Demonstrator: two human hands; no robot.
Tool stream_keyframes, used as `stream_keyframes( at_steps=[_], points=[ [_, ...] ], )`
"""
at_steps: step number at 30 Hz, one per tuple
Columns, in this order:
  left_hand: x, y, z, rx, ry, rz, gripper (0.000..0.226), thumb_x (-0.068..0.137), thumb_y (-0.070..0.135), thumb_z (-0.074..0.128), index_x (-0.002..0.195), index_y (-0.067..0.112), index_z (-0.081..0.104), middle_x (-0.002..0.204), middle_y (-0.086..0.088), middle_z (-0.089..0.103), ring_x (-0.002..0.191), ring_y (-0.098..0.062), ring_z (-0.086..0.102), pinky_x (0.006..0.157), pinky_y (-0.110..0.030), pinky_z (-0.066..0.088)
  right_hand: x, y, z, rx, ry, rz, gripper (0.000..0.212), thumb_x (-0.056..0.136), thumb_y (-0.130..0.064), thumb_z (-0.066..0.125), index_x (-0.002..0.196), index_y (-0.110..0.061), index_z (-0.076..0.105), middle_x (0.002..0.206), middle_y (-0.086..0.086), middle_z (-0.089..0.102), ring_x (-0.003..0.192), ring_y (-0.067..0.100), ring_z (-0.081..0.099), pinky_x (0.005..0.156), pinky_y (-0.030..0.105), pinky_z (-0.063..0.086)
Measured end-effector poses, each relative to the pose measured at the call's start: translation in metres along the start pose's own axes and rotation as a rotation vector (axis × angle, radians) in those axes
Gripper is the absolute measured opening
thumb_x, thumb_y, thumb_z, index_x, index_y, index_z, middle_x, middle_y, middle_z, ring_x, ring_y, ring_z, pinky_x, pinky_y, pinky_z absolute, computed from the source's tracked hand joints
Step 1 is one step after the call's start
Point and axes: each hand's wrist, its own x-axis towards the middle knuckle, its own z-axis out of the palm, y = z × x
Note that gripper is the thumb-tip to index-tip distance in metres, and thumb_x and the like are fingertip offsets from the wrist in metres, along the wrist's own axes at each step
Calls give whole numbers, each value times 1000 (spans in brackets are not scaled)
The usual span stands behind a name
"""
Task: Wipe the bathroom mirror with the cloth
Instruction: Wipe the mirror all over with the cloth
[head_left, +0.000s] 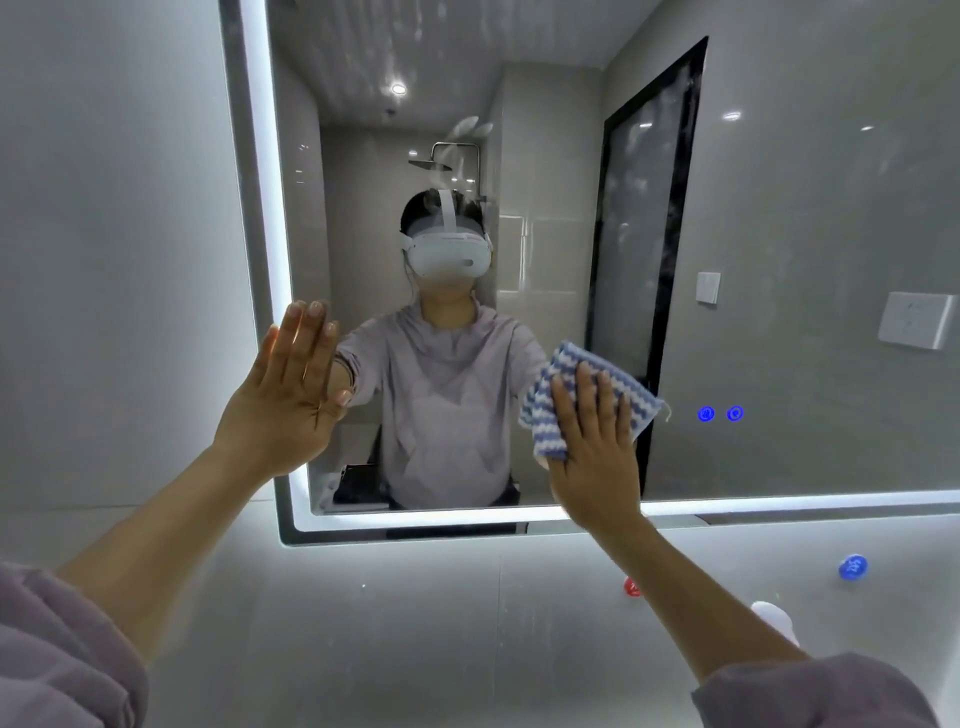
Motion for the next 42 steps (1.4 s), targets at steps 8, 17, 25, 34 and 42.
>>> stream_keyframes(
  at_steps=[8,17,25,34,42],
  points=[
    [0,1,-2,-14,16,12,67,94,35,23,145,-7,9,156,-18,-5,145,-40,1,119,-51,5,-48,10,17,-12,-8,-89,63,95,-29,33,152,-23,8,157,8,19,146,29,13,115,53,18],
    [0,1,-3,-7,21,8,66,94,35,25,146,-5,12,156,-20,1,145,-39,2,118,-52,8,27,51,-3,11,70,105,58,100,-46,14,153,-23,4,159,11,6,147,25,0,119,43,-2],
    [0,0,2,10,62,-5,67,95,34,34,147,-3,16,156,-22,8,146,-36,5,119,-49,9,52,36,3,93,188,268,63,97,-56,6,151,-28,-9,161,3,-4,147,23,-3,118,49,4],
    [-1,0,1,-62,93,1,66,96,38,34,147,2,12,156,-21,10,145,-36,9,116,-52,19,-22,-36,18,3,-19,-61,66,93,-41,35,151,-17,12,156,14,14,147,30,-1,116,53,8],
    [-1,-1,0,-93,97,-1,65,96,36,35,147,2,15,156,-20,14,145,-36,13,115,-53,24,-68,-65,47,-19,-147,-255,65,88,-40,45,148,-23,28,153,3,31,145,27,16,113,50,17]
  ],
)
